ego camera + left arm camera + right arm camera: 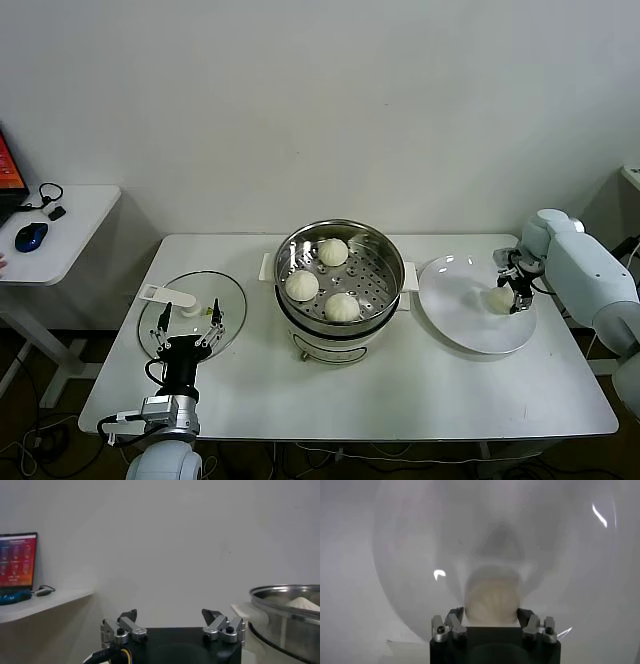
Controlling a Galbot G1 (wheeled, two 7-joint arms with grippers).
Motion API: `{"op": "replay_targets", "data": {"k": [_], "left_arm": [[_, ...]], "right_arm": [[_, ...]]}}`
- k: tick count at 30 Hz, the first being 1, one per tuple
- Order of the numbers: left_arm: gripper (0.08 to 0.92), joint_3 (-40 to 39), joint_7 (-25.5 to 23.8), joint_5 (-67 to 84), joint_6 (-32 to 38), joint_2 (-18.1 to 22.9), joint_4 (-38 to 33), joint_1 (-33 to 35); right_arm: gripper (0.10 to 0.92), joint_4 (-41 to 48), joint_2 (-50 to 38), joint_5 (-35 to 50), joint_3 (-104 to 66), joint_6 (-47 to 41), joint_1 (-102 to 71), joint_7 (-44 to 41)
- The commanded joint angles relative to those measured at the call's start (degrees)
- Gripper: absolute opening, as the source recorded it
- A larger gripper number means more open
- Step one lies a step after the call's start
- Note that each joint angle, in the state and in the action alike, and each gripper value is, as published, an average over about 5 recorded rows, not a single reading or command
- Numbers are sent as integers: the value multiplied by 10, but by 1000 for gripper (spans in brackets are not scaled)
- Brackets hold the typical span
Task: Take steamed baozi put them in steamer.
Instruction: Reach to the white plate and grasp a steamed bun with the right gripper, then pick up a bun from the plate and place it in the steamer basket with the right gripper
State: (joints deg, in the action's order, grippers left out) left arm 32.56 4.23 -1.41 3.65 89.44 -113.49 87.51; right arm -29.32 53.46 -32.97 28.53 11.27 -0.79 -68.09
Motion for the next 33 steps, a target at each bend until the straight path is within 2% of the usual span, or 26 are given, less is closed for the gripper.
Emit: {"op": "replay_targets", "data": {"k": [1,12,24,33], "left_arm": [[823,0,0,0,0,1,0,-1],[823,1,1,3,0,2,1,0],[823,2,1,2,-1,2,3,-2],[823,3,2,-1,1,4,7,2]], "right_arm": [[699,-9,-4,1,-1,0,8,-3],[663,-50,-25,35,16,-3,14,-11],[622,-234,-100,166,163,6,140,-38],[619,-316,-94,292,273,-24,268,-49]]}}
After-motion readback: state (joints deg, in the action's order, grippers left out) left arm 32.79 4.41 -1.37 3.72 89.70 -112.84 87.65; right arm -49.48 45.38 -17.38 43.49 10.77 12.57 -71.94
